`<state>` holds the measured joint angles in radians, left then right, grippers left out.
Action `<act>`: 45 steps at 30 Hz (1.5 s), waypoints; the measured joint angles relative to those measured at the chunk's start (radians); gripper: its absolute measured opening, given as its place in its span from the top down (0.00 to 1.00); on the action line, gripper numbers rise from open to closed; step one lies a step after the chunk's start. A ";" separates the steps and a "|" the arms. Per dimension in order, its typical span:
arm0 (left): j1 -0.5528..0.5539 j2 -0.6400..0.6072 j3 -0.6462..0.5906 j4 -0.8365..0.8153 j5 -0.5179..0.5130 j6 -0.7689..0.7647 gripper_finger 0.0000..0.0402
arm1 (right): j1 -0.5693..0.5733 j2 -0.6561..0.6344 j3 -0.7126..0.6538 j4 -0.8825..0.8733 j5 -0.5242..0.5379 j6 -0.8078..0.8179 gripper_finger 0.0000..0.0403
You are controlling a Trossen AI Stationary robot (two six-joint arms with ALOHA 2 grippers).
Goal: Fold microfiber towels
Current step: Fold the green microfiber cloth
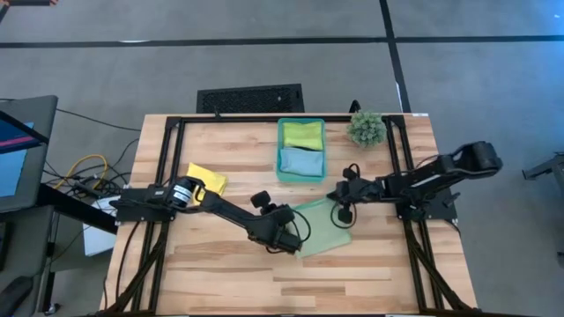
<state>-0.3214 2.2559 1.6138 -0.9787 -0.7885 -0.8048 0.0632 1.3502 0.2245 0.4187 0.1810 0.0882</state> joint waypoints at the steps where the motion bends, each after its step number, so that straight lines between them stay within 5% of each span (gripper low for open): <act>1: 0.005 -0.006 0.000 -0.011 -0.010 0.014 0.98 | -0.012 0.019 0.000 -0.003 0.000 0.014 0.97; 8: 0.027 -0.093 0.000 -0.025 -0.035 0.182 1.00 | -0.013 0.059 0.001 -0.027 0.090 0.094 0.98; 15: 0.032 -0.188 -0.063 0.086 -0.036 0.325 1.00 | 0.050 -0.084 -0.001 -0.047 0.195 0.060 0.97; 22: 0.068 -0.227 -0.283 0.640 0.281 0.629 1.00 | 0.067 -0.131 0.000 -0.057 -0.110 -0.011 0.97; 34: 0.135 -0.227 -0.386 0.720 0.334 0.567 1.00 | 0.005 0.056 0.004 -0.030 0.000 0.069 0.96; 45: 0.110 -0.308 -0.357 0.721 0.249 0.582 1.00 | 0.069 -0.122 -0.002 -0.113 0.003 0.084 0.97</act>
<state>-0.2115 1.9482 1.2572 -0.2575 -0.5398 -0.2232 0.1327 1.2283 0.2230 0.3062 0.1843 0.1726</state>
